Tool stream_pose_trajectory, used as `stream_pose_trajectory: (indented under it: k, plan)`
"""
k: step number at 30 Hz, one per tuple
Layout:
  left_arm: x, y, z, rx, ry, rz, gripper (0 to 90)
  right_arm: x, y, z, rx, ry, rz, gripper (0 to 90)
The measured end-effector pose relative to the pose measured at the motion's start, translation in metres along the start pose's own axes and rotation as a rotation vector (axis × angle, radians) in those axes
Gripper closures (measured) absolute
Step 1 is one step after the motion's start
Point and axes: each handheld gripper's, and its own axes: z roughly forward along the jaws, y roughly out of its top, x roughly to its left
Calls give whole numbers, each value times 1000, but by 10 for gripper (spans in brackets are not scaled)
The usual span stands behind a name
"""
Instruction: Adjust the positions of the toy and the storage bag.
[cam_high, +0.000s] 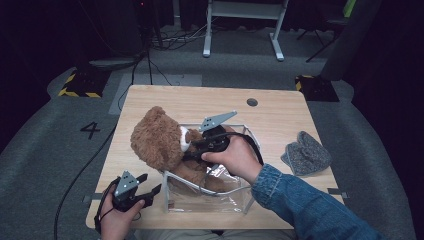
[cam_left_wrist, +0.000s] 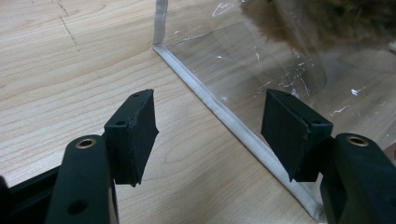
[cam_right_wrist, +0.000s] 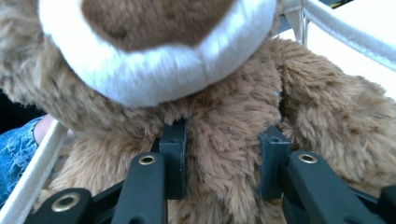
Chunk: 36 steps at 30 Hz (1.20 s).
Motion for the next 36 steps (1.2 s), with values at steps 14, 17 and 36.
stream_pose_trajectory:
  k: [14,17,36]
  plan:
    - [1,0,-1,1,-1,2,358,-2,-10,14,236,-94,-102,670]
    - [1,1,-1,0,4,5,358,-3,-13,17,281,-101,-89,678]
    - [0,1,0,-5,1,-3,358,-4,-20,33,394,-128,-135,673]
